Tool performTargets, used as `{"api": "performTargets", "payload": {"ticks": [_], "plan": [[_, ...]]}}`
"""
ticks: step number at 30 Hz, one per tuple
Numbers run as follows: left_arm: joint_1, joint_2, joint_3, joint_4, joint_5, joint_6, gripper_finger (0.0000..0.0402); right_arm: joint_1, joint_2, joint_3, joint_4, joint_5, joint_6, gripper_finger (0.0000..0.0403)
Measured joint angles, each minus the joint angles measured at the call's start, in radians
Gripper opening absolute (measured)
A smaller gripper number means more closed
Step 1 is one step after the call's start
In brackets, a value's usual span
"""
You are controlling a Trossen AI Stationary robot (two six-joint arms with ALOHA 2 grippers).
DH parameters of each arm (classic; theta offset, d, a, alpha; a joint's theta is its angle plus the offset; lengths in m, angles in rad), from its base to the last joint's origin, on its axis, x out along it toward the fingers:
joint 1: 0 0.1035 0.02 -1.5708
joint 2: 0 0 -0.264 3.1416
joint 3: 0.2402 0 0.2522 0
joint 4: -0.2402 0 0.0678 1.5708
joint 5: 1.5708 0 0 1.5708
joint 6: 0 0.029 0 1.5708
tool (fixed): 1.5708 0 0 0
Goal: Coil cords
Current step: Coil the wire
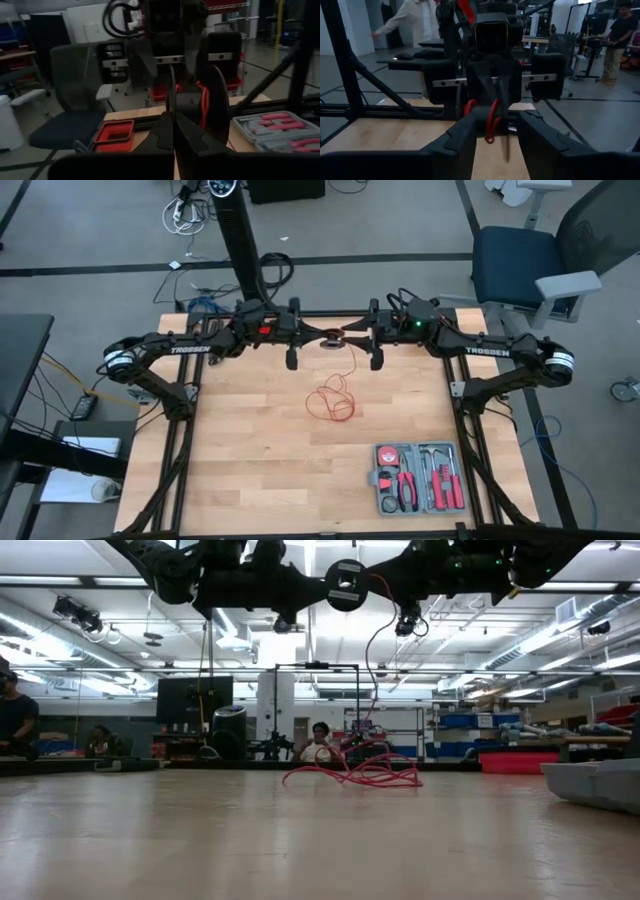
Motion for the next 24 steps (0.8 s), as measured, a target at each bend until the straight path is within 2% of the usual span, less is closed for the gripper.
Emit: {"api": "performTargets", "payload": {"ticks": [16, 19, 22, 24], "plan": [[-0.069, 0.006, 0.0, 0.066, -0.202, -0.002, 0.0001, 0.0, 0.036, 0.0, 0.078, 0.008, -0.05, 0.0125], [-0.076, 0.006, -0.001, 0.062, -0.228, -0.005, 0.0001, 0.001, 0.047, 0.0, 0.081, 0.004, -0.066, 0.0098], [-0.077, 0.006, -0.002, 0.062, -0.234, -0.007, 0.0001, -0.003, 0.062, 0.001, 0.09, -0.011, -0.058, 0.004], [-0.079, 0.006, -0.002, 0.055, -0.276, -0.032, 0.0003, -0.007, 0.071, 0.002, 0.089, -0.018, -0.042, 0.0012]]}}
